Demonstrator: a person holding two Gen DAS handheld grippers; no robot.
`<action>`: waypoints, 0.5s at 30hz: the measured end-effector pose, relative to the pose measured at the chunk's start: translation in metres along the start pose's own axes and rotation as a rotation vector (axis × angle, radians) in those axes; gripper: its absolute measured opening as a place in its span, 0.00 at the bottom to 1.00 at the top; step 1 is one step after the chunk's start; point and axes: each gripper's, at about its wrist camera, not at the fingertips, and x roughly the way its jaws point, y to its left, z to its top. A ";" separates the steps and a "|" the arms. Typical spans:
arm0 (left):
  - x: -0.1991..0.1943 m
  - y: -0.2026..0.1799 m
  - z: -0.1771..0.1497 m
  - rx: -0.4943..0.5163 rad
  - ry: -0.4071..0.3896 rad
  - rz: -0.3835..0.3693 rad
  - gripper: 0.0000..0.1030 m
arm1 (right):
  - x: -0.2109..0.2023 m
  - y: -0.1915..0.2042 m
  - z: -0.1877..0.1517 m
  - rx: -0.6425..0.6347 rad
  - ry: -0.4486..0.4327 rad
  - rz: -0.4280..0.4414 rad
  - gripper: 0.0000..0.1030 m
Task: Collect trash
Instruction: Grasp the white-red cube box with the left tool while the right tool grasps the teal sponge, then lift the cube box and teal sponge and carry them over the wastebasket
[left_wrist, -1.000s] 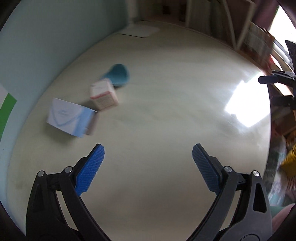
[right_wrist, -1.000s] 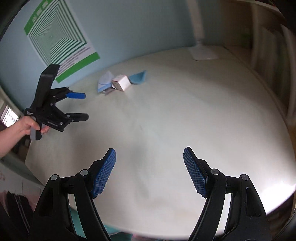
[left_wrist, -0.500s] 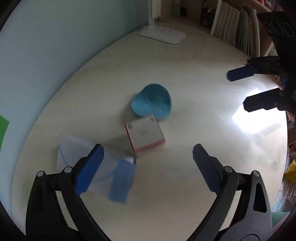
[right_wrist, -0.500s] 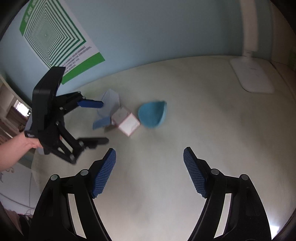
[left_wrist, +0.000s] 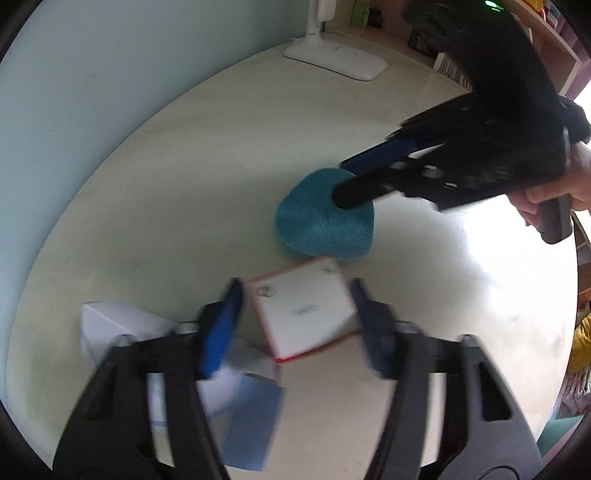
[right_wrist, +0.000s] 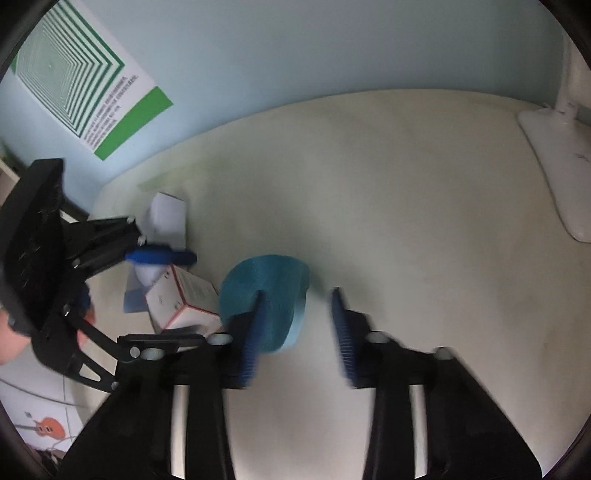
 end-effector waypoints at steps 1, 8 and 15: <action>-0.001 0.000 -0.002 0.002 -0.005 -0.001 0.46 | 0.000 0.001 0.000 -0.003 -0.007 0.010 0.18; -0.017 0.002 -0.006 -0.007 -0.025 -0.011 0.38 | -0.017 0.003 0.001 -0.001 -0.049 0.035 0.08; -0.029 -0.011 -0.001 0.024 -0.045 0.015 0.37 | -0.059 -0.004 -0.016 0.022 -0.107 0.020 0.08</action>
